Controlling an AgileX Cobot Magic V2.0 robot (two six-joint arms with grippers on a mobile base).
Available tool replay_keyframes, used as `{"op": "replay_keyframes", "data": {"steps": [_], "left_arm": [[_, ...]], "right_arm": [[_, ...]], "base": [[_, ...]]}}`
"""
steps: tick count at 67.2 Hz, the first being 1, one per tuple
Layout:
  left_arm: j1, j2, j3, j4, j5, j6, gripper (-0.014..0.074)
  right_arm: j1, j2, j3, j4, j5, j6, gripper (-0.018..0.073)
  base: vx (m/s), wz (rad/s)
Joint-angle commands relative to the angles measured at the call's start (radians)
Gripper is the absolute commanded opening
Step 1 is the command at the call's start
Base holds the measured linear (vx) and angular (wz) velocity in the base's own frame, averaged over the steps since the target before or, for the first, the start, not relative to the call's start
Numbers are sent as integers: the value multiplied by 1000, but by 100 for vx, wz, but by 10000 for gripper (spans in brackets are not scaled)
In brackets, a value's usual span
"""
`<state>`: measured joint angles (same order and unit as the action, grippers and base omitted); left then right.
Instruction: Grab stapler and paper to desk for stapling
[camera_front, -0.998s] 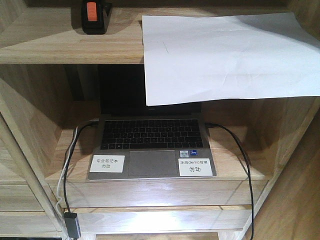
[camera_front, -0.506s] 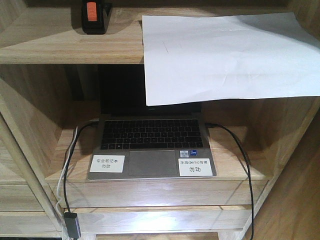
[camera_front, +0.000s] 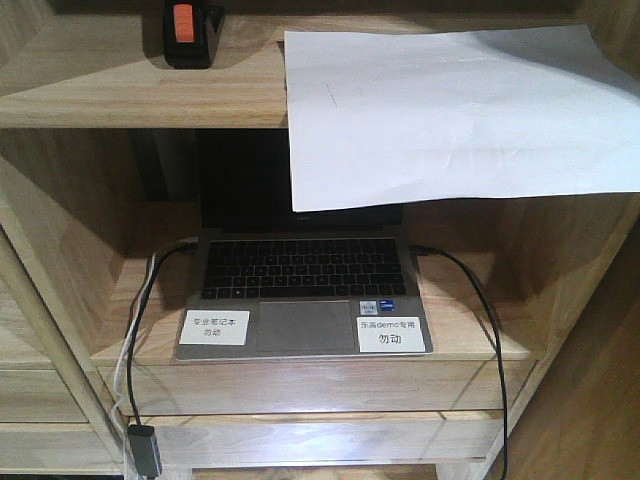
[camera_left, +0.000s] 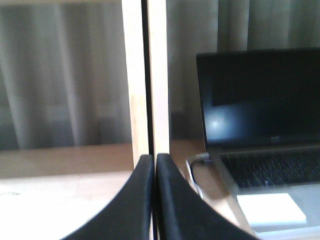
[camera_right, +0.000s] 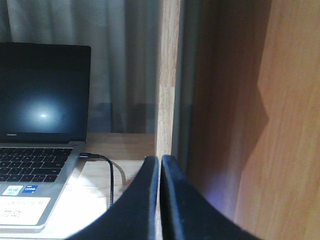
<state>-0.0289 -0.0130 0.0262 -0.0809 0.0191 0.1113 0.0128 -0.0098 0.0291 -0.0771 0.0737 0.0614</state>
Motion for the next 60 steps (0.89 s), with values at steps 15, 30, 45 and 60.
{"op": "replay_keyframes", "data": {"steps": [15, 30, 45, 60], "left_arm": [[-7, -12, -99, -4, -179, -3, -6], [-7, 58, -326, -4, -4, -3, -6], [-7, 238, -545, -3, 170, 1, -6], [-7, 388, -681, -4, 333, 1, -6]], "right_arm": [[-7, -10, 22, -4, -74, -6, -9], [-7, -10, 22, -4, -74, -6, -9], [-7, -10, 22, -4, -74, -6, -9], [-7, -10, 22, -4, -74, -6, -9]], "base": [[0, 0], [0, 0], [0, 0], [0, 0]]}}
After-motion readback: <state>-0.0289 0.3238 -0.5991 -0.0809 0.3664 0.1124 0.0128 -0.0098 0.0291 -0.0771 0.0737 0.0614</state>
